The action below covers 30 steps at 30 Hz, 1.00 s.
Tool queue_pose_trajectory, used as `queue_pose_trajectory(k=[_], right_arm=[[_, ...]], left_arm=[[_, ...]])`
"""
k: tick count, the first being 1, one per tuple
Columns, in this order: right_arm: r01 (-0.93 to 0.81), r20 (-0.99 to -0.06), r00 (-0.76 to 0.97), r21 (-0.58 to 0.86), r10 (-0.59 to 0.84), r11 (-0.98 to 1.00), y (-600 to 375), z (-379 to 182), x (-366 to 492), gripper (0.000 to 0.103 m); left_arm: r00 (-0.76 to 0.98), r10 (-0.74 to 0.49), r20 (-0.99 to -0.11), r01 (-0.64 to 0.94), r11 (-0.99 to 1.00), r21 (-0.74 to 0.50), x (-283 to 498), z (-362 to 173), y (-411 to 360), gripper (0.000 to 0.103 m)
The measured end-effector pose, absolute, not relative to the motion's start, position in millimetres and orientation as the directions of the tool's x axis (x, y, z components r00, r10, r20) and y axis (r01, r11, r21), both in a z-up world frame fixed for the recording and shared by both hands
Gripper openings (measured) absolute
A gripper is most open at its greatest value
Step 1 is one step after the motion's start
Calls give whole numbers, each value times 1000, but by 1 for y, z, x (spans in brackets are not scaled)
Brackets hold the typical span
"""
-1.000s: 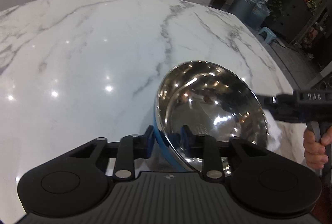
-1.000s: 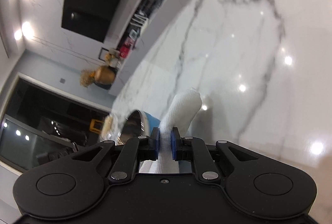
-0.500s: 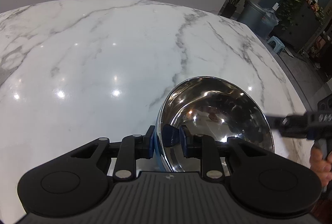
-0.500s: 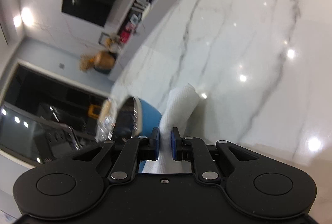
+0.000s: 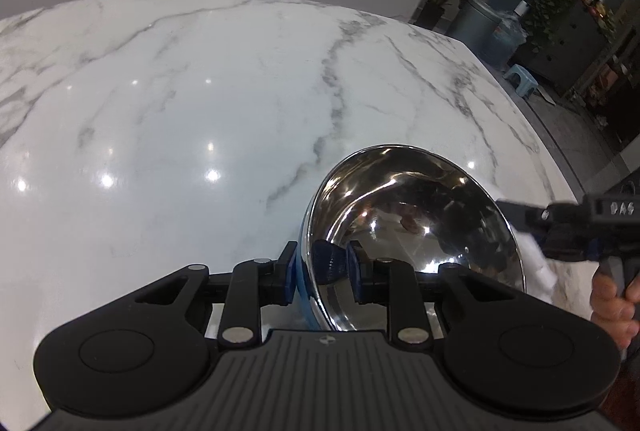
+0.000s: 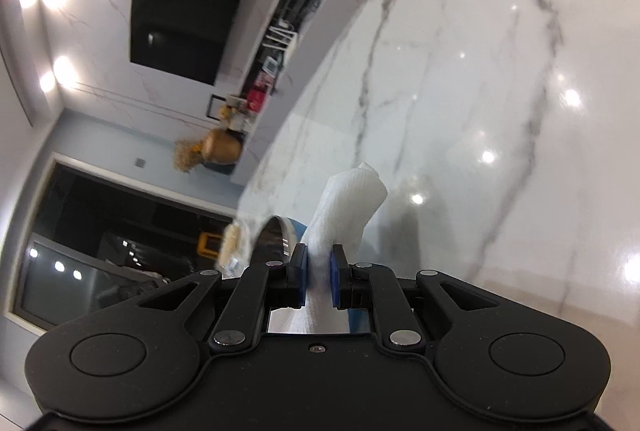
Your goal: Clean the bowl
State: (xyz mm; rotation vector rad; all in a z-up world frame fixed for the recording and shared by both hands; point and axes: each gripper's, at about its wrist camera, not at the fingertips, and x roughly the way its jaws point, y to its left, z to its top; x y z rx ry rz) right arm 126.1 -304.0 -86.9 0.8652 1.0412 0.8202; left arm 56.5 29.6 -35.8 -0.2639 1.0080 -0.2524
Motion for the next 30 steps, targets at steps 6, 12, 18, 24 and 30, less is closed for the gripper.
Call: queue_pose_trajectory(k=[6, 12, 18, 24, 30], right_arm=[[-169, -449, 237, 854, 862, 491, -291, -94, 124, 11], [-181, -473, 225, 839, 852, 514, -286, -95, 123, 11], [-191, -476, 229, 834, 849, 518, -277, -92, 127, 11], [-202, -399, 300, 861, 866, 467, -292, -79, 128, 11], [-217, -302, 336, 897, 892, 386, -304, -74, 125, 11]], left_arm=[[475, -320, -820, -4, 931, -365, 52, -38, 35, 36], [483, -289, -827, -36, 937, -348, 51, -38, 38, 36], [507, -288, -813, -2, 942, -335, 55, -36, 36, 25], [530, -295, -795, 44, 946, -321, 58, -35, 35, 24], [536, -324, -780, 103, 942, -321, 60, -32, 28, 21]])
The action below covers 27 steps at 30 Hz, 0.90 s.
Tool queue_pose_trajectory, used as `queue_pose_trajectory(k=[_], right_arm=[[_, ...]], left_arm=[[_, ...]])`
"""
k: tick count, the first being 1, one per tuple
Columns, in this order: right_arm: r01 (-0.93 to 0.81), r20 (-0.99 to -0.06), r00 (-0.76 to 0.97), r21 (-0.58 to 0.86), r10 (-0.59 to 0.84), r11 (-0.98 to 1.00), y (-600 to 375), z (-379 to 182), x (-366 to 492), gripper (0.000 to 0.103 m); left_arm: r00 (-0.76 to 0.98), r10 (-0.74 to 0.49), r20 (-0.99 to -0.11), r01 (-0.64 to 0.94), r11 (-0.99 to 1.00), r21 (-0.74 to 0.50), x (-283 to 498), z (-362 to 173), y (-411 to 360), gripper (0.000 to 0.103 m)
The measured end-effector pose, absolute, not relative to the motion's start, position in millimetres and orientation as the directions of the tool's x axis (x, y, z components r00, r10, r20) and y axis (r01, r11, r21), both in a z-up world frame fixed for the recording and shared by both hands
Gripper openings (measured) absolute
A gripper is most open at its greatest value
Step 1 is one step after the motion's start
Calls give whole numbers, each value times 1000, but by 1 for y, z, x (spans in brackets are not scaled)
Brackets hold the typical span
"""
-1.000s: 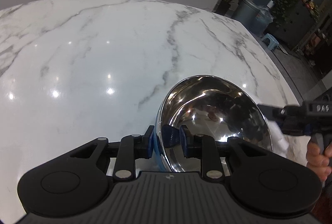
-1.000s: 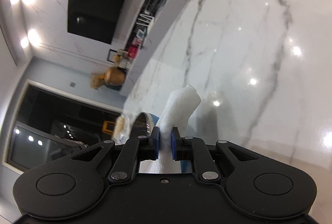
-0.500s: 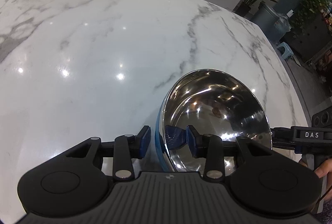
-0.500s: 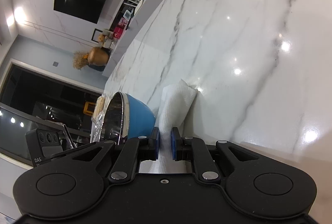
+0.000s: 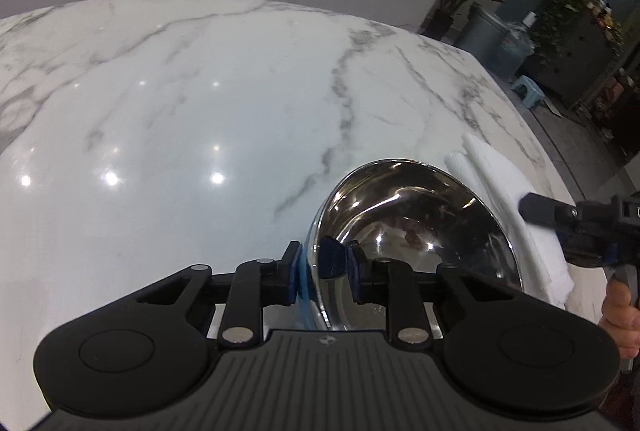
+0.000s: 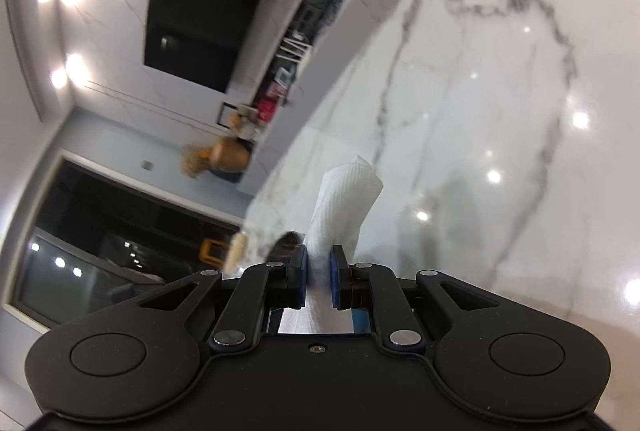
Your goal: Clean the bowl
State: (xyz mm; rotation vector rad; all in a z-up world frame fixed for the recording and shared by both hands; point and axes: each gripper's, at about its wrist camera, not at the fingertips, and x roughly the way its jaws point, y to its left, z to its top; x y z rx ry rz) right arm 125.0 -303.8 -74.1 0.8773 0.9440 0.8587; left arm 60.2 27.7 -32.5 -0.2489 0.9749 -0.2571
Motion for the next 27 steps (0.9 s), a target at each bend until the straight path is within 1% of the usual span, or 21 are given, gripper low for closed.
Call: queue_pose_trajectory(k=[8, 9, 11, 13, 18, 20, 23, 27], right_arm=[[-190, -334, 320, 894, 887, 406, -296, -77, 132, 11], [-188, -345, 315, 890, 884, 415, -297, -78, 131, 11], [-183, -370, 305, 882, 878, 435, -297, -81, 131, 11], [-178, -403, 284, 870, 870, 461, -293, -85, 131, 11], [-176, -456, 255, 846, 853, 504, -286, -93, 128, 11], [-181, -470, 250, 836, 846, 518, -284, -93, 128, 11], [-185, -486, 236, 827, 841, 530, -280, -94, 128, 11], [-198, -489, 219, 825, 844, 529, -278, -92, 127, 11]], left_arm=[[521, -324, -790, 80, 940, -333, 59, -33, 28, 22], [513, -323, -795, 70, 939, -336, 58, -33, 28, 25], [493, -329, -805, 58, 936, -347, 56, -35, 28, 36], [474, -330, -816, 51, 936, -348, 54, -36, 28, 37], [465, -311, -829, 48, 944, -327, 51, -35, 27, 37], [471, -305, -828, 47, 946, -322, 51, -35, 28, 31], [489, -293, -821, 48, 949, -310, 51, -33, 31, 26], [512, -280, -812, 32, 951, -308, 55, -32, 35, 24]])
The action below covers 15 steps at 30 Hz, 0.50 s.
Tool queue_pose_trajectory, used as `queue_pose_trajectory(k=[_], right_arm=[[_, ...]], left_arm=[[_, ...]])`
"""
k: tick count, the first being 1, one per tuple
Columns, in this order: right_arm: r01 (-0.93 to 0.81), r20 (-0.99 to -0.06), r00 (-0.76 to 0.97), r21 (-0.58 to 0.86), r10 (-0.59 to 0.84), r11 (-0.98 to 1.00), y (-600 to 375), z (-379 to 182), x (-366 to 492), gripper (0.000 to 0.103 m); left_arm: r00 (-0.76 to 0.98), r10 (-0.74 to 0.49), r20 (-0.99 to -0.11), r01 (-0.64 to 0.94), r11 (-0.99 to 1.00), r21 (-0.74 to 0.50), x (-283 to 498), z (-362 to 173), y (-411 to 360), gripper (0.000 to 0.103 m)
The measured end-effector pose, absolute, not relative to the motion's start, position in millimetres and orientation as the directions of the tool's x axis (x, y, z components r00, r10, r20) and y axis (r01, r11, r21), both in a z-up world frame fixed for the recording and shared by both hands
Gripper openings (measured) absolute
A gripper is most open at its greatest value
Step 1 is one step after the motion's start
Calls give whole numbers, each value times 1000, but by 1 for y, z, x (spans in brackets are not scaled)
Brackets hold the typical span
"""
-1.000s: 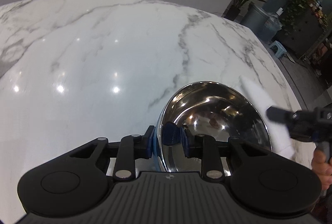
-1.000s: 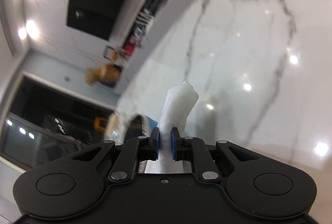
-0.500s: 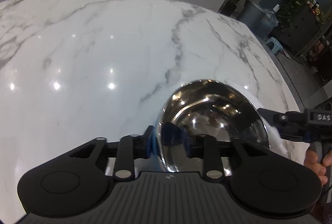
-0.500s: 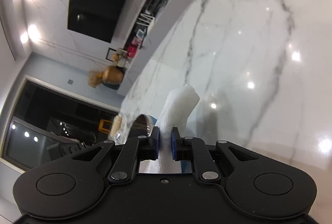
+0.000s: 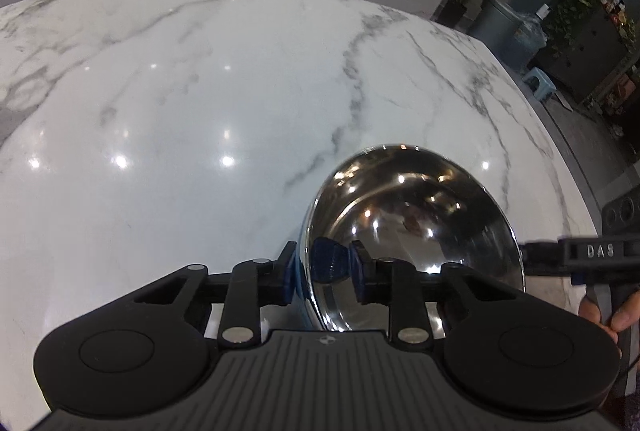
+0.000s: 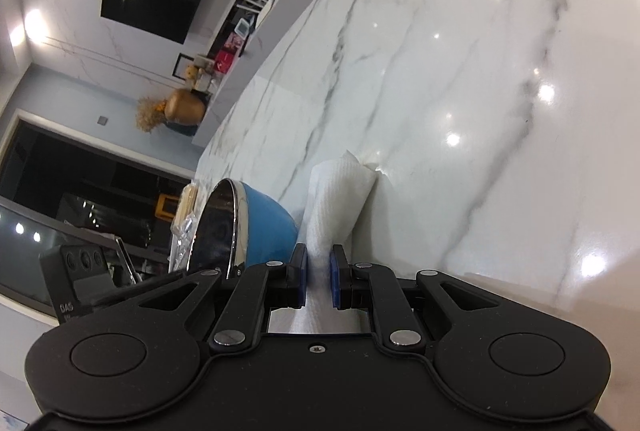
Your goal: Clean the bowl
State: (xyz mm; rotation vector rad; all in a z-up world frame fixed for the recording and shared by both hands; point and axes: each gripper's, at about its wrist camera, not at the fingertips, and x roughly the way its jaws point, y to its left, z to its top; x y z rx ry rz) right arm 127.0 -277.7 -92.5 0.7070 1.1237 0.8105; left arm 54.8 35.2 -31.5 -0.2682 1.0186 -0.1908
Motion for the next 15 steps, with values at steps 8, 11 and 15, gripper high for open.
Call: queue_pose_trajectory(k=[8, 11, 15], right_arm=[[-223, -313, 299, 896, 901, 385, -296, -78, 127, 11], [-217, -299, 314, 901, 901, 375, -299, -77, 127, 11], [-196, -359, 289, 885, 887, 422, -295, -85, 127, 11]], left_arm=[[541, -274, -795, 28, 951, -309, 61, -31, 36, 24], [542, -275, -794, 34, 951, -306, 61, -31, 35, 24], [544, -272, -794, 36, 953, -302, 60, -29, 30, 24]])
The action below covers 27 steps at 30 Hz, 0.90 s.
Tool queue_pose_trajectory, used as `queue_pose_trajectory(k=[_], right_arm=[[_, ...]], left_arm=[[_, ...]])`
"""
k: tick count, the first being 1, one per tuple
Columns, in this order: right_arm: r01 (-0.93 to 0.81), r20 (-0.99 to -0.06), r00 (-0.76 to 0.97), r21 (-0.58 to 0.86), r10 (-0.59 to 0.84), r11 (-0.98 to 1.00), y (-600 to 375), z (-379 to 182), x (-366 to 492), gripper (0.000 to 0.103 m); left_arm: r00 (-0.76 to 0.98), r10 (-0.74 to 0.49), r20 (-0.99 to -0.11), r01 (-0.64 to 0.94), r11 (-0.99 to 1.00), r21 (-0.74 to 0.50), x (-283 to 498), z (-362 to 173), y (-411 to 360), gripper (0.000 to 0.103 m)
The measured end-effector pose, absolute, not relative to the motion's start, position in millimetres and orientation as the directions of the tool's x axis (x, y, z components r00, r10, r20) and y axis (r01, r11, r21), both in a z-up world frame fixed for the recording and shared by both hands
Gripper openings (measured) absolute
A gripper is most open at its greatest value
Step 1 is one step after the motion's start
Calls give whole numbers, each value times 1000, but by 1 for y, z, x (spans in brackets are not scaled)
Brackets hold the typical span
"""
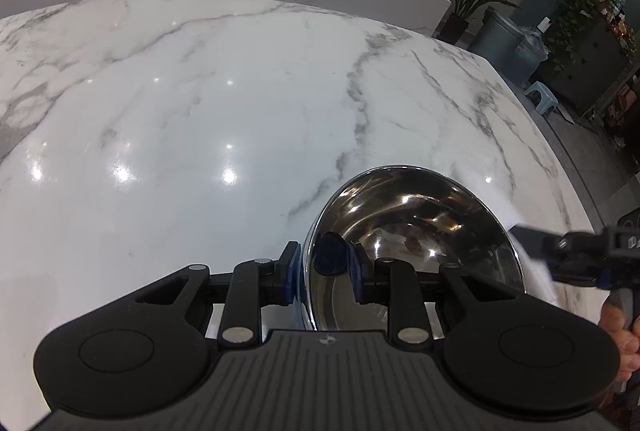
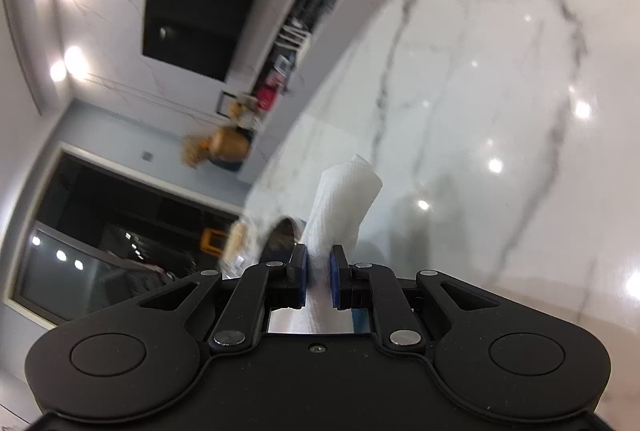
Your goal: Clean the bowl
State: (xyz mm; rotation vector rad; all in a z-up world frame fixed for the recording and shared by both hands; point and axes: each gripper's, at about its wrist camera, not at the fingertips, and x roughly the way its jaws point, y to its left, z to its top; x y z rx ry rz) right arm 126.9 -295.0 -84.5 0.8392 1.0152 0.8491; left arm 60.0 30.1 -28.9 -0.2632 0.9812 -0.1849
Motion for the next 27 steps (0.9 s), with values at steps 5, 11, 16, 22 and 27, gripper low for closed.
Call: queue_pose_trajectory(k=[5, 11, 16, 22, 27], right_arm=[[-183, -421, 258, 862, 870, 472, -288, -93, 126, 11], [-191, -492, 224, 825, 842, 532, -277, -98, 124, 11], [-224, -489, 296, 799, 820, 558, -286, -82, 120, 11], [-324, -572, 481, 588, 665, 741, -290, -46, 102, 11], [-333, -659, 553, 387, 510, 860, -278, -39, 91, 11]], left_arm=[[548, -259, -795, 36, 957, -287, 60, -28, 24, 25], [547, -263, -795, 34, 955, -293, 61, -28, 21, 25], [552, -272, -788, 21, 950, -313, 62, -28, 26, 30], [577, -289, -764, 28, 942, -336, 57, -22, 28, 46], [604, -278, -747, 31, 945, -326, 51, -14, 30, 62]])
